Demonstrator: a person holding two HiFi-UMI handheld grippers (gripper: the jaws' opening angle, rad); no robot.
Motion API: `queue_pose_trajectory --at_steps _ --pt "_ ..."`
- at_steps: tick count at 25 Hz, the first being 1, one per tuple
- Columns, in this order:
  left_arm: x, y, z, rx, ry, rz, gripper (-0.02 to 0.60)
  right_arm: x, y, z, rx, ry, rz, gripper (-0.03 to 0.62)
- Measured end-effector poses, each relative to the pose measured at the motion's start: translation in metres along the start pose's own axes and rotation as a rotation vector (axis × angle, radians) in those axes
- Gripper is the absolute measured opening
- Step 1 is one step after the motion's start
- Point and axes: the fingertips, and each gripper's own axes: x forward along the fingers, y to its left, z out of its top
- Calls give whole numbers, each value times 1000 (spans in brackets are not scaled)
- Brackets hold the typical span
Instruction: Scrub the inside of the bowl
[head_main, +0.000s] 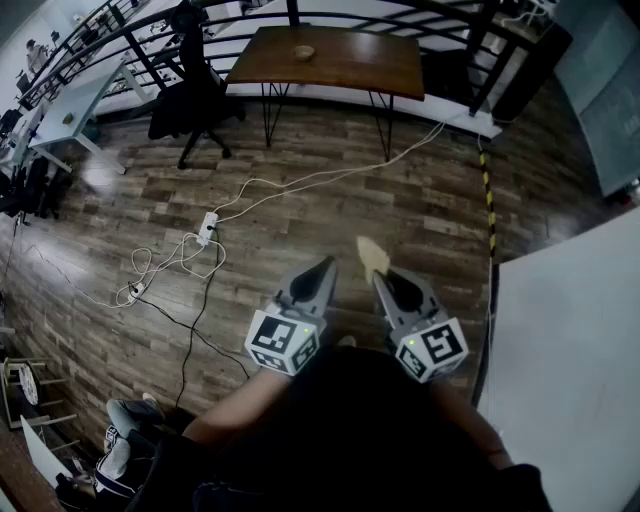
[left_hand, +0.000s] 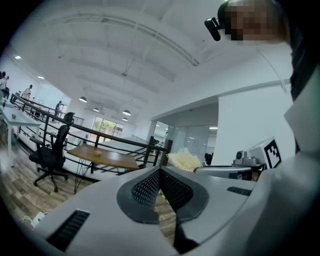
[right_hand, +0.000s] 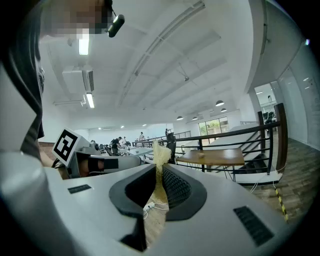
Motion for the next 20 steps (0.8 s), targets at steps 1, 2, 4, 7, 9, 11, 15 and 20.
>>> queue_pose_trajectory --at_steps 1,2,4,7,9,11,15,20 --pt "0 4 0 0 -1 1 -4 3 0 -1 2 1 0 46" --pt "-1 8 0 0 -3 2 -3 6 1 -2 3 2 0 46" --pt "-2 14 1 -1 -9 3 -5 13 4 -1 -1 5 3 46" --pt "-5 23 9 11 -22 -4 -3 25 12 4 -12 8 11 46" --pt "-8 36 12 21 -26 -7 -5 39 18 6 -13 10 15 46" --pt "-11 55 13 24 -26 -11 -5 57 25 5 -7 12 20 46" --pt "-19 103 25 30 -37 -14 -5 104 43 10 12 1 37 48" --pt "-30 183 53 74 -12 19 -5 182 73 31 12 -9 48 48"
